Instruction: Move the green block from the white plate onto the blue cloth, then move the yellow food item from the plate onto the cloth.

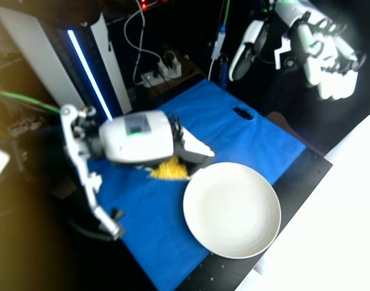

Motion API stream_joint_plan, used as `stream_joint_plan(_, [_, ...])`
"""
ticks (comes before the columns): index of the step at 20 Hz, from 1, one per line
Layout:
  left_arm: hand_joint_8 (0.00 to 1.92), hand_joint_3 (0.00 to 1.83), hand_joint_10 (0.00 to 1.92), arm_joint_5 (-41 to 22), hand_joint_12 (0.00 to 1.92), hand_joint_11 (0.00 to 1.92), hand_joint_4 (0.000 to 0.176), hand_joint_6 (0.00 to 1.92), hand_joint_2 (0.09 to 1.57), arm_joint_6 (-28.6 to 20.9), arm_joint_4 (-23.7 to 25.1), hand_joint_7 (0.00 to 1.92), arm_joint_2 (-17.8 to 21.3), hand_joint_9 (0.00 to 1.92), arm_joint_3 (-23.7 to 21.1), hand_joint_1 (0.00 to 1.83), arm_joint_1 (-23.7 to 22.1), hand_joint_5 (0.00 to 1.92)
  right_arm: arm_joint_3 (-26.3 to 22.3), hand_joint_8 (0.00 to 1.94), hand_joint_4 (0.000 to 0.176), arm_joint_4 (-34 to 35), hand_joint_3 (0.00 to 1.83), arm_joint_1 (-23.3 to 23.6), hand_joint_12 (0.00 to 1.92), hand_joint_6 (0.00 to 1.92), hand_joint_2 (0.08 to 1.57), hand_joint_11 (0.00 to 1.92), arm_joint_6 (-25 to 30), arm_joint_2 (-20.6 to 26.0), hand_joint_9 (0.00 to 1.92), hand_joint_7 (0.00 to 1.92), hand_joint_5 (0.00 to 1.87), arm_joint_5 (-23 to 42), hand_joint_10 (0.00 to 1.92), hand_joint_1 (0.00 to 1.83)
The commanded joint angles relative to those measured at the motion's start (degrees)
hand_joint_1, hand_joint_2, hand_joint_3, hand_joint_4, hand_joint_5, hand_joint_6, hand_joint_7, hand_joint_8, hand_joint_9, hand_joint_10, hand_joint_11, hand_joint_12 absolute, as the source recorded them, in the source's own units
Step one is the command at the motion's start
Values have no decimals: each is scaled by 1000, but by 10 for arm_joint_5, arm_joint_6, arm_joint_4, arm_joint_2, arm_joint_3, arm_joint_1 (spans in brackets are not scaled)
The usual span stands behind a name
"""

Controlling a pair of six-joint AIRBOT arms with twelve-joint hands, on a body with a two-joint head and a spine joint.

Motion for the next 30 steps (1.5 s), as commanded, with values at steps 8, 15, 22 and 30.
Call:
stream_joint_plan(8, [0,0,0,-65,827,0,135,0,864,0,-19,365,-3,339,0,652,1,185,-24,194,0,4,0,-21,1795,5,930,748,-3,11,944,1219,902,48,1242,1100])
stream_joint_plan(15, [1,4,1,-65,875,0,141,1,884,0,-21,356,-4,331,0,702,5,189,-33,0,30,-9,0,-21,955,0,690,161,-3,20,391,286,29,48,12,650])
stream_joint_plan(22, [0,6,0,-73,762,0,123,0,888,0,-30,326,-4,316,0,681,14,139,-23,0,175,33,0,-21,642,0,605,0,-3,24,153,71,0,48,1,590])
stream_joint_plan(30, [1,0,0,-101,642,0,107,0,886,-3,-46,320,16,276,-17,585,30,90,-14,0,176,228,12,-21,809,0,748,0,-3,69,45,8,0,83,2,533])
